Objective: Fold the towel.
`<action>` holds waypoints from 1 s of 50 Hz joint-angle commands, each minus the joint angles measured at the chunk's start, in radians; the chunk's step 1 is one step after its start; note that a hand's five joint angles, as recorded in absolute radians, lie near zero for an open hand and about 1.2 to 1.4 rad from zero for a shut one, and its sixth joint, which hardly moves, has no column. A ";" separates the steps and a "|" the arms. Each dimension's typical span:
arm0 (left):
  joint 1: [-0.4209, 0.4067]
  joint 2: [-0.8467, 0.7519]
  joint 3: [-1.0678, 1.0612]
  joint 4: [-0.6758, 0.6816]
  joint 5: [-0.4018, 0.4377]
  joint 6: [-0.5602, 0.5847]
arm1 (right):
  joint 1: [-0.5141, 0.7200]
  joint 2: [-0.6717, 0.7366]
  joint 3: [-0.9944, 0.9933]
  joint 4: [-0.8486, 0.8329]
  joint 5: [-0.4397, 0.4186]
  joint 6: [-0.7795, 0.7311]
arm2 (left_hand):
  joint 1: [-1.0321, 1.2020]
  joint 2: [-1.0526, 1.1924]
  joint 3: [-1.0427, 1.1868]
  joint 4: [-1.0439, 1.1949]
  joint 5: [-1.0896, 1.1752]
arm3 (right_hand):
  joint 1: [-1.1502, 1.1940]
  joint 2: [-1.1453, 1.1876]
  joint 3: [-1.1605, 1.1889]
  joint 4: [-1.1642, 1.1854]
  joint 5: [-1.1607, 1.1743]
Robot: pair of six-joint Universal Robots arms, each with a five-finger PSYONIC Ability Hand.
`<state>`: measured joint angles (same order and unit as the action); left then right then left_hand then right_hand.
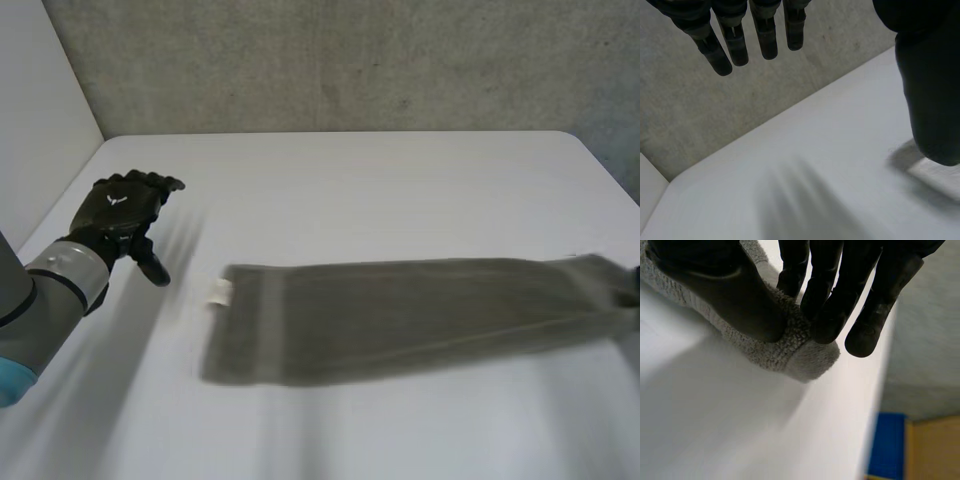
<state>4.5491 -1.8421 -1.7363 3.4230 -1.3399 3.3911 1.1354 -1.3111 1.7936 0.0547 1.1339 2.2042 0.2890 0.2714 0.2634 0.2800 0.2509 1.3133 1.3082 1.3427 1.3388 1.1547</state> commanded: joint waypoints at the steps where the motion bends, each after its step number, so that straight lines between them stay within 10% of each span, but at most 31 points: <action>1: 0.002 0.044 0.001 -0.002 -0.001 -0.041 | 0.006 -0.082 -0.097 0.048 0.041 -0.070 | -0.061 -0.043 -0.035 -0.052 -0.197 | 0.083 0.088 0.054 0.057 0.067; 10: -0.005 0.058 0.018 -0.001 -0.004 -0.053 | 0.520 -0.143 -0.230 -0.047 0.087 0.253 | -0.061 -0.043 -0.035 -0.052 -0.197 | 0.083 0.088 0.054 0.057 0.067; 22: -0.038 0.055 0.000 -0.001 -0.007 -0.058 | 1.119 0.070 -0.237 -0.196 0.104 0.269 | -0.058 -0.040 -0.032 -0.049 -0.194 | 0.083 0.088 0.054 0.057 0.067; 31: -0.038 0.050 0.000 -0.001 -0.005 -0.058 | 1.144 0.200 -0.223 -0.196 0.073 0.273 | -0.061 -0.043 -0.035 -0.052 -0.197 | -0.016 -0.011 -0.045 -0.041 -0.032; 34: -0.039 0.046 0.000 -0.001 -0.005 -0.058 | 1.144 0.199 -0.218 -0.197 0.078 0.284 | -0.061 -0.043 -0.035 -0.052 -0.197 | -1.139 -1.134 -1.168 -1.164 -1.155; 50: -0.062 0.040 -0.011 0.007 -0.005 -0.058 | 0.889 -0.057 0.015 -0.170 0.093 0.417 | -0.061 -0.043 -0.035 -0.052 -0.197 | -1.139 -1.134 -1.168 -1.164 -1.155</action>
<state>4.4958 -1.8023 -1.7419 3.4287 -1.3452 3.3333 2.1435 -1.2947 1.6897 -0.1433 1.2240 2.5832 0.2890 0.2714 0.2634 0.2800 0.2510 0.2351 0.2614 0.2493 0.2562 0.0578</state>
